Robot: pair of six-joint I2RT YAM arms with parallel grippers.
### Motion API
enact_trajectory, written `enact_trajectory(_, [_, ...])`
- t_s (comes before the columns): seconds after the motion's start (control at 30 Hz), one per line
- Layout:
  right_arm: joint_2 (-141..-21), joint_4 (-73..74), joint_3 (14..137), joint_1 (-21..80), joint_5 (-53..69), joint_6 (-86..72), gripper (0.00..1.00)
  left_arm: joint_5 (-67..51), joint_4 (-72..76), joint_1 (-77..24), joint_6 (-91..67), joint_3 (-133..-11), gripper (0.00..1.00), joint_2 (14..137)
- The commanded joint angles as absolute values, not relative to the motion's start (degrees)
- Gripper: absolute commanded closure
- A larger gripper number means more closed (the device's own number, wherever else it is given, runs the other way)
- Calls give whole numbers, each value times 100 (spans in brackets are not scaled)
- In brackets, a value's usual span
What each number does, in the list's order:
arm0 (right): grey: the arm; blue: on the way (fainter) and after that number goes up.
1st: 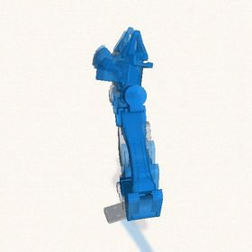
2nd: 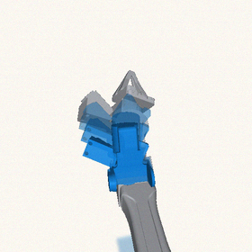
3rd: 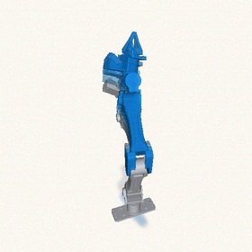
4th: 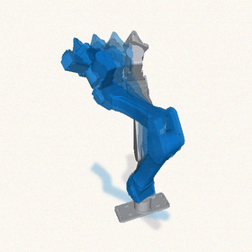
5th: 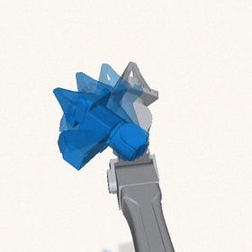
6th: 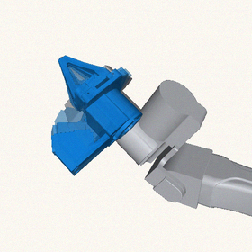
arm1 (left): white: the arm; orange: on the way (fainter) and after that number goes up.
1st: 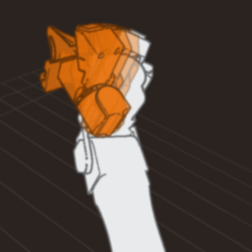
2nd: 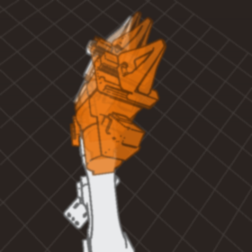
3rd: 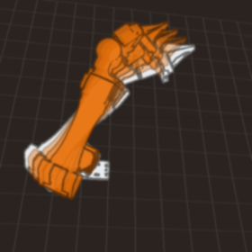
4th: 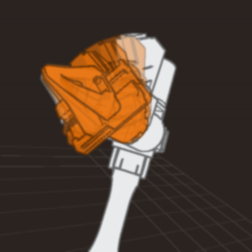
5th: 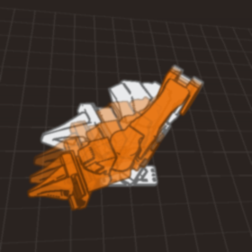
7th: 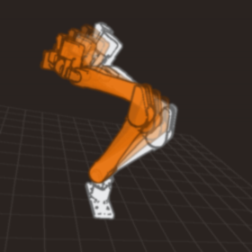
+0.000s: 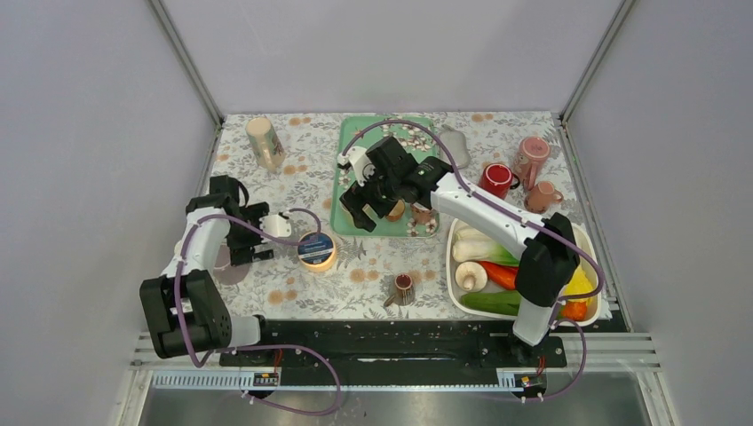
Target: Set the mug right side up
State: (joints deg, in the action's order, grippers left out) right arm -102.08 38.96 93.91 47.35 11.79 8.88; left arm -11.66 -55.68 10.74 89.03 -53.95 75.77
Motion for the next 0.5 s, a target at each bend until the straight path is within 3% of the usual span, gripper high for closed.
enact_trajectory(0.0, [-10394,3981,9649,4684,1387,799,2,-621,-4739,866,8823,-5167,1,7715])
enact_trajectory(0.2, [-10407,4003,9638,4685,1412,751,2,65,-4378,686,8507,-5257,1,8263])
enact_trajectory(0.47, [-10430,3996,9677,4680,1407,799,2,452,-4656,621,8253,-5577,26,8734])
